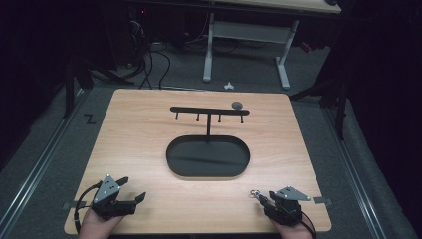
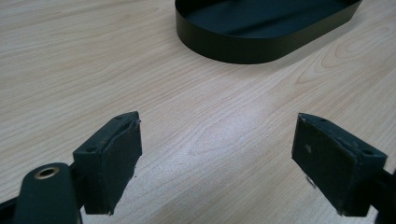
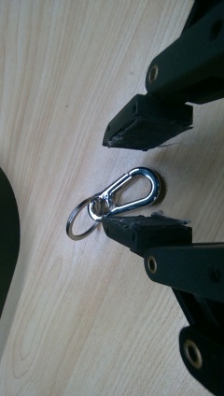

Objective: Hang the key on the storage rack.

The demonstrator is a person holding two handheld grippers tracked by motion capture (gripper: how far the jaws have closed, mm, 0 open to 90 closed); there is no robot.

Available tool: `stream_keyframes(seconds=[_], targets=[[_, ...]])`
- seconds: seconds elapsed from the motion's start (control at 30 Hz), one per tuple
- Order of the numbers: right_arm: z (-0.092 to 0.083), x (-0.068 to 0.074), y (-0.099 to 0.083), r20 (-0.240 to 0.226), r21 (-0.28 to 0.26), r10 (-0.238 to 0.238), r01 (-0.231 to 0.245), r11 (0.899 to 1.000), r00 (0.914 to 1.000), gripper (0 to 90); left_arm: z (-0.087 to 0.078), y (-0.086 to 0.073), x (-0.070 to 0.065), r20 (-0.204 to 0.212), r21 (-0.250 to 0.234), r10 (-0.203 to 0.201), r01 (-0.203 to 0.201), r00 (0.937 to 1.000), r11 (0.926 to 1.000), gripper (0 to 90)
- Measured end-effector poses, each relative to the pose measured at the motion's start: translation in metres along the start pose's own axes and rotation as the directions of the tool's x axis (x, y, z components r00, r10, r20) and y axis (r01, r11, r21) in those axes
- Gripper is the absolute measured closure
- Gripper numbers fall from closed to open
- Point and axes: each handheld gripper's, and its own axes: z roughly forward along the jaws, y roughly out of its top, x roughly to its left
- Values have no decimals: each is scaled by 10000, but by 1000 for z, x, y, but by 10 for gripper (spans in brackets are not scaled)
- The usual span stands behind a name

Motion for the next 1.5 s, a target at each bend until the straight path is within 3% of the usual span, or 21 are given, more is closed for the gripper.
stream_keyframes(seconds=[0.4, 0.8, 1.07, 1.2, 1.37, 1.4, 1.5], targets=[[2, 4, 4, -158, 451, -69, 76, 9990, 9999, 561, 1, 0, -1, 89, 47, 44, -44, 10000, 10000, 165], [4, 1, 14, 137, 1216, -392, 372, 9919, 9991, 537, -1, -2, -1, 85, 1, -15, 15, 10000, 10000, 165], [6, 3, 31, -212, 2024, -801, 827, 9758, 9966, 528, -3, -1, 2, 122, -95, -122, 123, 9999, 9999, 165], [7, 2, 38, -412, 2639, -993, 1067, 9586, 9942, 517, -3, -1, 2, 127, -142, -163, 164, 9998, 9998, 165], [7, 2, 44, -494, 2946, -1111, 1208, 9480, 9926, 502, -3, -1, 3, 148, -134, -152, 153, 9998, 9998, 165], [9, 2, 46, -539, 3231, -1116, 1231, 9383, 9923, 495, -3, -1, 3, 139, -155, -161, 163, 9998, 9997, 165], [9, 3, 48, -516, 3404, -1258, 1358, 9304, 9907, 494, -4, -1, 3, 145, -170, -171, 173, 9997, 9997, 165]])
